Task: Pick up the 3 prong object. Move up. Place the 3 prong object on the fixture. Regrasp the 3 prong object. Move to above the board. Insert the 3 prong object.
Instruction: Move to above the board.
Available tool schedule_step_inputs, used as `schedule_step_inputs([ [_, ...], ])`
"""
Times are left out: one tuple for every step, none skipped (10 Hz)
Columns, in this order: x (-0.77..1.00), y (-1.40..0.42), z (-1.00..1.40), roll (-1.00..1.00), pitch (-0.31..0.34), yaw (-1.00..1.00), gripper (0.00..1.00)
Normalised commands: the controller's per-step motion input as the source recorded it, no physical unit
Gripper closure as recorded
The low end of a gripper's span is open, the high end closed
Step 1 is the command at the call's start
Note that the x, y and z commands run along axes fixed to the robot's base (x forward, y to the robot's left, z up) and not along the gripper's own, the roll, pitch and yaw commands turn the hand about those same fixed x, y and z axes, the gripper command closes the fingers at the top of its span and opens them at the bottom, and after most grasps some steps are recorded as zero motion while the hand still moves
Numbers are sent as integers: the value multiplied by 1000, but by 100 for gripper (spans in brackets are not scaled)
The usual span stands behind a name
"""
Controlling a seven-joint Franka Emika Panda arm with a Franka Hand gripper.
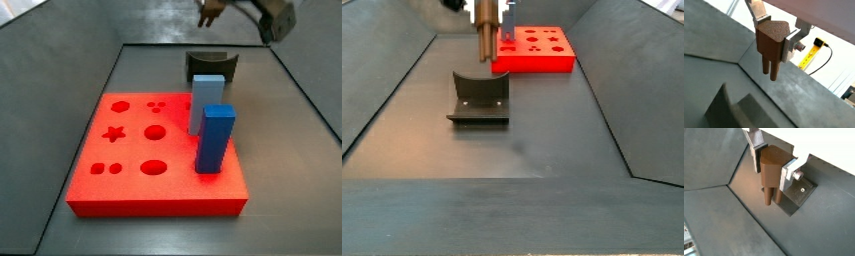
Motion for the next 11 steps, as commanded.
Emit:
schedule_step_inputs([
  [-148,-30,1000,-118,24,-72,100],
  [-144,-26,1000,-107,38,-53,100],
  [-140,-22,1000,-96,47,-41,100],
  [-135,-17,1000,-82,58,-25,100],
  [-131,-16,1000,-78,65,-16,100],
  [-117,-11,1000,-68,76,-3,100],
  [-100,-9,909,-63,79,5,100],
  [-56,-8,624,-56,81,22,100],
  [-32,-9,454,-55,82,31,100],
  [-14,-7,287,-52,94,40,100],
  [-399,-1000,179,-1000,47,-76,100],
])
